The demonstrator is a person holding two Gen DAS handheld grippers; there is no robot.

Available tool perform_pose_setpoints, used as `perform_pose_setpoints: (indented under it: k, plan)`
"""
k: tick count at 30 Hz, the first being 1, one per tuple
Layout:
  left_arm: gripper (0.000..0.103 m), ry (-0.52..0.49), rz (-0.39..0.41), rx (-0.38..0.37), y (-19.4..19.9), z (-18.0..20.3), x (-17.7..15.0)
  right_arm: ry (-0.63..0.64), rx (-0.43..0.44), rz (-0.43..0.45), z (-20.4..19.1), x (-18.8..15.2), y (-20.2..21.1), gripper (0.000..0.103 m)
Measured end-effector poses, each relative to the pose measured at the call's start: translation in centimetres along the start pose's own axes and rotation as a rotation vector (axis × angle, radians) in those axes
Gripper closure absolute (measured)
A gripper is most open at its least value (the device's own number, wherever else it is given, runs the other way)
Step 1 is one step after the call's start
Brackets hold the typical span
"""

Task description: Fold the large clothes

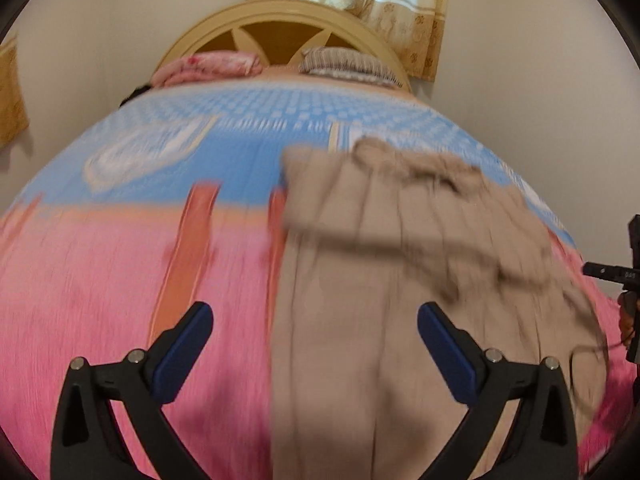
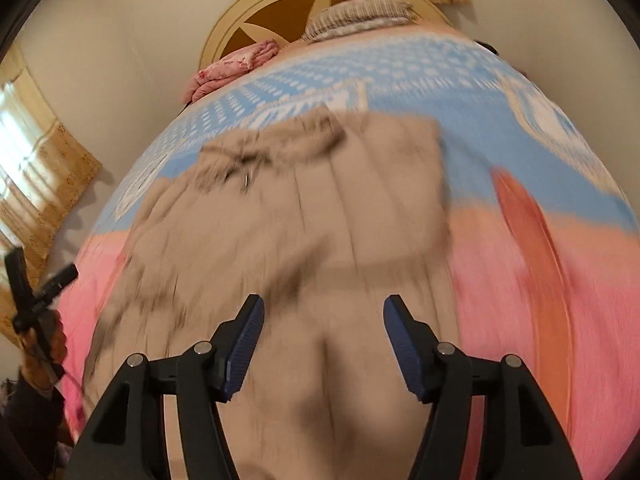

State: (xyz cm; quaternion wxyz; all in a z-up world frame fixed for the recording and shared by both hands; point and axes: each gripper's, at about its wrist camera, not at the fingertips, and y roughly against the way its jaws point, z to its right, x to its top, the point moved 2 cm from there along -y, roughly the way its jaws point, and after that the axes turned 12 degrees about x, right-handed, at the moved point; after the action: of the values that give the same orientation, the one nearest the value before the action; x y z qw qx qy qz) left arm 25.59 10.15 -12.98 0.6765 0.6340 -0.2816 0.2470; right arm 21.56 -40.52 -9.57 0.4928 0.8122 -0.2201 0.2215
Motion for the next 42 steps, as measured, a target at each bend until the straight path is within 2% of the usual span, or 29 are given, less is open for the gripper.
perform_pose_setpoints:
  k: [3, 4, 8, 13, 16, 18, 22, 25, 28, 31, 33, 34, 35, 37, 38, 42]
  plan:
    - [0.000, 0.004, -0.025, 0.020, 1.6, -0.7, -4.5, -0.054, 0.001, 0.033, -0.1, -5.4, 3.4, 0.040]
    - [0.000, 0.008, -0.032, 0.020, 1.6, -0.6, -4.9, -0.080, -0.005, 0.037, 0.1, -7.1, 4.4, 0.040]
    - [0.000, 0.071, -0.095, -0.040, 1.8, -1.3, -8.3, -0.127, -0.052, 0.043, 0.8, -12.3, 7.0, 0.038]
    - [0.000, 0.102, -0.144, -0.099, 1.8, -0.3, -11.3, -0.194, -0.042, 0.046, 1.3, -16.9, 8.0, 0.038]
    - [0.000, 0.080, -0.136, -0.119, 2.0, 0.6, -12.2, -0.200, -0.016, 0.037, 1.0, -18.1, 7.4, 0.038]
    - [0.000, 0.060, -0.119, -0.101, 2.1, 1.1, -12.5, -0.189, -0.019, 0.032, 0.7, -18.6, 6.8, 0.038]
    - [0.000, 0.055, -0.097, -0.100, 2.5, 1.3, -12.8, -0.186, -0.003, 0.064, 0.8, -18.8, 6.9, 0.038]
    - [0.006, 0.019, -0.072, -0.128, 3.6, 2.0, -13.0, -0.185, 0.055, 0.067, 0.2, -19.0, 6.9, 0.039]
    - [0.006, 0.004, -0.064, -0.135, 3.6, 2.5, -12.9, -0.155, 0.058, 0.073, -0.7, -18.9, 6.7, 0.044]
    - [0.008, 0.040, -0.093, -0.151, 2.1, 2.5, -12.7, -0.176, 0.081, 0.067, -0.2, -18.6, 5.7, 0.061]
    - [0.027, 0.057, -0.078, -0.150, 2.3, 2.4, -12.5, -0.198, 0.103, 0.070, 0.3, -18.5, 5.3, 0.075]
    - [0.057, 0.048, -0.077, -0.152, 2.5, 2.4, -12.4, -0.197, 0.113, 0.074, 0.2, -18.6, 5.4, 0.078]
    - [0.077, 0.035, -0.080, -0.163, 2.7, 2.4, -12.3, -0.185, 0.122, 0.084, -0.1, -18.6, 5.6, 0.085]
    - [0.088, 0.014, -0.057, -0.173, 3.8, 2.2, -12.2, -0.173, 0.151, 0.111, -0.7, -18.7, 6.6, 0.091]
    - [0.090, 0.005, -0.034, -0.190, 4.9, 2.0, -12.1, -0.171, 0.167, 0.123, -0.9, -18.7, 7.1, 0.092]
    - [0.092, 0.040, 0.051, -0.290, 9.9, 0.7, -10.8, -0.173, 0.268, 0.208, -2.2, -18.1, 11.0, 0.094]
